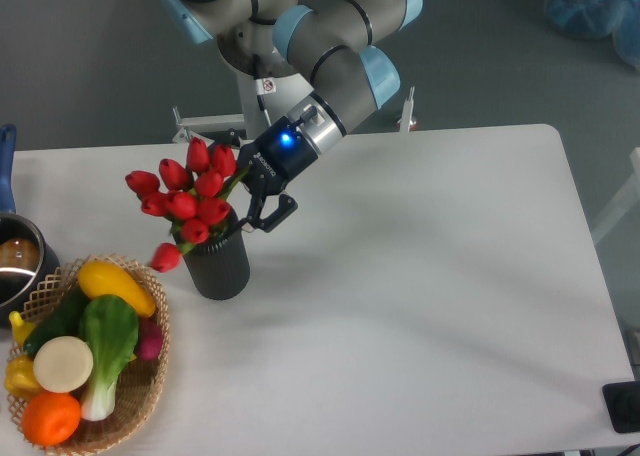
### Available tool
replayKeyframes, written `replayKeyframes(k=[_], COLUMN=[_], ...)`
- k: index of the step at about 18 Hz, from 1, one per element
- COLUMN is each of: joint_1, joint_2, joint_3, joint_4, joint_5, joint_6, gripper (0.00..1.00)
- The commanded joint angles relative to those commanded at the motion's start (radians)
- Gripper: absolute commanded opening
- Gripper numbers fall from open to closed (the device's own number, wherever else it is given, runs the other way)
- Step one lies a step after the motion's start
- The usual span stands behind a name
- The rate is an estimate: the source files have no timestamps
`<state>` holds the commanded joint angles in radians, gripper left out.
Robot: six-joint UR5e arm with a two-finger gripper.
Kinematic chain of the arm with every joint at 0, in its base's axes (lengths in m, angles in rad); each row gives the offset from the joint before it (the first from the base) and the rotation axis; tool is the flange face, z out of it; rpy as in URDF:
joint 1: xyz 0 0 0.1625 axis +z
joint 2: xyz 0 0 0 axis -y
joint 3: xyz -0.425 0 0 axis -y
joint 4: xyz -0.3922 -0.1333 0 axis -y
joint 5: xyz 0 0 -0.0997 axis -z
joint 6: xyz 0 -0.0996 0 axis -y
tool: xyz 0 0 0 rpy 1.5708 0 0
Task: Insert the flowers into the vase
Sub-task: 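Push the tulips deeper into the vase and open the gripper, then lift the open gripper up and away from the tulips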
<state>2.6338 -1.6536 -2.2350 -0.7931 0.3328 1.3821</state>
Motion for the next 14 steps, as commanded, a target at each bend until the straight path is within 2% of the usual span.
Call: replayKeyframes(k=[4,7,11,14], joint_1=[0.011,0.038,0.113,0.175], joint_2=[0.02,0.086,0.164,0.196], joint_3=[0.005,0.011,0.011,0.015], joint_4=[0.0,0.0,-0.003,-0.003], joint_5=[0.063,0.201,0.31,0.348], joint_6=[0.0,-0.002,-0.005,-0.002], gripper=[1.0,1.0,1.0,1.0])
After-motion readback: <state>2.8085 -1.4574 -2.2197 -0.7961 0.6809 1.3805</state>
